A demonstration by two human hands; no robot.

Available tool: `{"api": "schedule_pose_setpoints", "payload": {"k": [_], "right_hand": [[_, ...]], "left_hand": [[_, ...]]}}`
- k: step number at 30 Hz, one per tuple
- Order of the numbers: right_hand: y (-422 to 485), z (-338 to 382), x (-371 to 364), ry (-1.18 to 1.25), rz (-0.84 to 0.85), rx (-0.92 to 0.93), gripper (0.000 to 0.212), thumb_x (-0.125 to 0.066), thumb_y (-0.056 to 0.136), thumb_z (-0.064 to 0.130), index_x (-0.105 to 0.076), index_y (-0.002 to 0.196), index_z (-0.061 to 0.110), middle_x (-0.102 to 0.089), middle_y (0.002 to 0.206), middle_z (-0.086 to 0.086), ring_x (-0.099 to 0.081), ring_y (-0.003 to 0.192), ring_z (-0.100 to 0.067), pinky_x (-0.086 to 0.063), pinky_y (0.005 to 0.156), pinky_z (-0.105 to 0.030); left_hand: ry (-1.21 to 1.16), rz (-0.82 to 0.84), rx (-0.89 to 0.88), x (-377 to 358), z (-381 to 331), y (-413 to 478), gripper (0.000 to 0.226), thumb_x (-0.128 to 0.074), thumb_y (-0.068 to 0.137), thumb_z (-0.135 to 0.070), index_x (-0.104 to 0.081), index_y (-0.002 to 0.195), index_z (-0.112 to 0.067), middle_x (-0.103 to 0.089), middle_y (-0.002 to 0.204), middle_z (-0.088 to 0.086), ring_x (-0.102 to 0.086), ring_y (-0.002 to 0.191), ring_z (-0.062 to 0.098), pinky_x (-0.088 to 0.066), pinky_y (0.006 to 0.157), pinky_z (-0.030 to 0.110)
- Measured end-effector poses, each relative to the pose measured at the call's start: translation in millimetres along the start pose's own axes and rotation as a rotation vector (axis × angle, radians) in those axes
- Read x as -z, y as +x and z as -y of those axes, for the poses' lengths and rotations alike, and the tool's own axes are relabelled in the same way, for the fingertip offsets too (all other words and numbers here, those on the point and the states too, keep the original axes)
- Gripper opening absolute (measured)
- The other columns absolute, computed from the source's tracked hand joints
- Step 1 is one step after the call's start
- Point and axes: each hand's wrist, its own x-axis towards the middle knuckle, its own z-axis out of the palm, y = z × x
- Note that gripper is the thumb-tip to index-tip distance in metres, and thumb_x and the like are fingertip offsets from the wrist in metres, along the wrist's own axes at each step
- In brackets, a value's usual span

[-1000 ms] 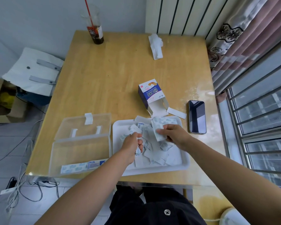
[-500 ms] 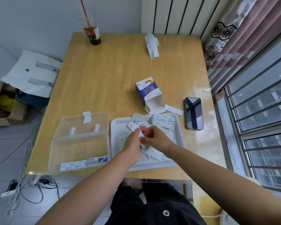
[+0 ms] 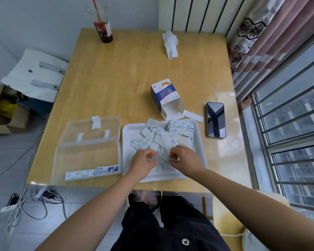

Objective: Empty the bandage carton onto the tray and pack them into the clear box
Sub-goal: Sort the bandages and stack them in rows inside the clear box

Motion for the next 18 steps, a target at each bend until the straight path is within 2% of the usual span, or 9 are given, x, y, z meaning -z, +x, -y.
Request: {"api": "schedule_pose_setpoints", "payload": {"k": [2,6,8,10,12,18], "right_hand": [[-3,0,-11,-0.093,0.007,0.014,0.013,-0.062,0.086,0.023,-0.064,0.098,0.018,-0.056,0.097,0.0,-0.058,0.085,-0.022,-0.035,0.06,-0.028],[-5,-4,-23,-0.187,0.006,-0.03,0.022,-0.06,0.088,0.031,-0.059,0.107,0.019,-0.052,0.106,0.001,-0.061,0.085,-0.027,-0.036,0.059,-0.029],[-7,-9,-25,-0.164,-0.009,-0.072,0.025,-0.062,0.085,0.032,-0.057,0.106,0.019,-0.05,0.107,0.001,-0.06,0.084,-0.027,-0.037,0.058,-0.03],[-10,-15,-25,-0.124,-0.026,-0.105,0.026,-0.063,0.084,0.03,-0.058,0.106,0.017,-0.051,0.107,0.0,-0.06,0.084,-0.027,-0.042,0.06,-0.032],[-10,-18,-26,-0.08,-0.044,-0.117,0.025,-0.064,0.083,0.027,-0.059,0.104,0.015,-0.053,0.105,-0.002,-0.06,0.083,-0.027,-0.044,0.062,-0.033],[-7,-11,-32,-0.007,-0.012,-0.058,0.018,-0.06,0.085,0.014,-0.061,0.102,0.01,-0.055,0.104,-0.007,-0.059,0.085,-0.032,-0.047,0.067,-0.038]], "left_hand": [[0.106,-0.014,-0.017,-7,5,-1,0.02,-0.069,0.083,-0.014,-0.07,0.101,-0.022,-0.053,0.101,0.004,-0.058,0.078,0.016,-0.039,0.067,0.015],[0.183,-0.097,-0.035,-15,8,-8,0.021,-0.065,0.088,-0.016,-0.07,0.108,-0.02,-0.046,0.107,-0.001,-0.053,0.078,0.011,-0.04,0.077,0.017],[0.197,-0.111,-0.033,-15,10,-11,0.022,-0.065,0.087,-0.017,-0.067,0.109,-0.02,-0.045,0.104,-0.001,-0.052,0.079,0.012,-0.039,0.076,0.019],[0.199,-0.102,-0.052,-16,11,-12,0.023,-0.065,0.086,-0.018,-0.063,0.11,-0.016,-0.048,0.09,-0.004,-0.052,0.078,0.013,-0.042,0.074,0.025],[0.193,-0.089,-0.062,-17,11,-9,0.026,-0.064,0.086,-0.016,-0.062,0.112,-0.012,-0.049,0.078,-0.007,-0.053,0.079,0.013,-0.046,0.079,0.029],[0.222,-0.111,-0.096,-21,5,-9,0.03,-0.058,0.089,-0.011,-0.065,0.117,-0.013,-0.055,0.087,-0.001,-0.056,0.084,0.019,-0.046,0.081,0.028]]}}
